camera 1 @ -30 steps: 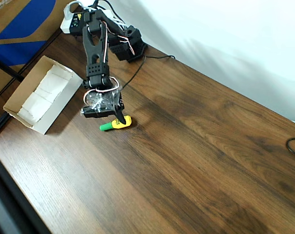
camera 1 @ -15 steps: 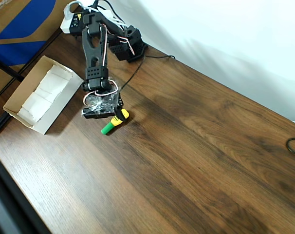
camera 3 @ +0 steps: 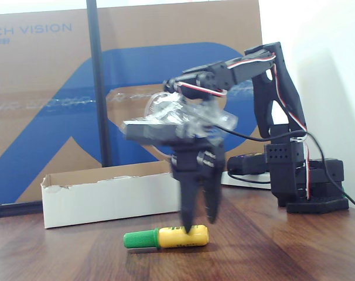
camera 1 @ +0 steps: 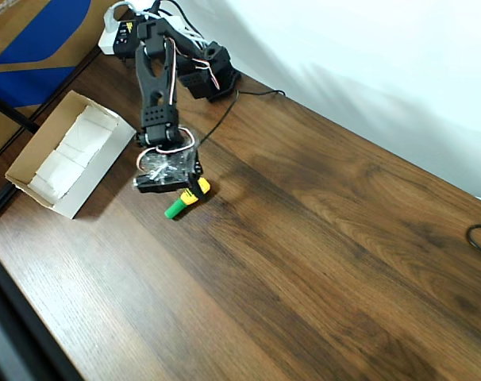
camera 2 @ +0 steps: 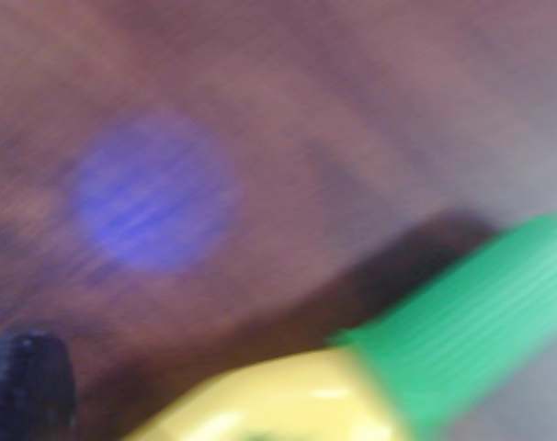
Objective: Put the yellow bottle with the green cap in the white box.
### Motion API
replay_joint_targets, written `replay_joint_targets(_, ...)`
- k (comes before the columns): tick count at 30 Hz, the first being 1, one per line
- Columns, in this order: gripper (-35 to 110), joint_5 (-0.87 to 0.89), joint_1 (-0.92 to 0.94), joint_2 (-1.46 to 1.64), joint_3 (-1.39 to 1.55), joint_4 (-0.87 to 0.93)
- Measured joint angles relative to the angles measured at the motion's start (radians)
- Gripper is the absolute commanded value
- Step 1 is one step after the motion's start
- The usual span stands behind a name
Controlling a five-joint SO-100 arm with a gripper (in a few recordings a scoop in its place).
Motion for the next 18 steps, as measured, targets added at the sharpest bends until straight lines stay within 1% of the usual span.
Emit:
replay_joint_targets(2, 26, 0.003, 0.018, 0.028, 0.000, 0.008)
replay_joint_targets(4, 21, 0.018, 0.046, 0.066, 0.000, 0.012)
replay_joint_targets(6, 12, 0.032, 0.078, 0.106, 0.000, 0.014)
replay_joint_targets(8, 0, 0.035, 0.103, 0.143, 0.000, 0.014)
replay_joint_targets(14, 0, 0.040, 0.164, 0.163, 0.026, -0.009)
replay_joint_targets(18, 0, 0.041, 0.160, 0.149, 0.075, -0.048)
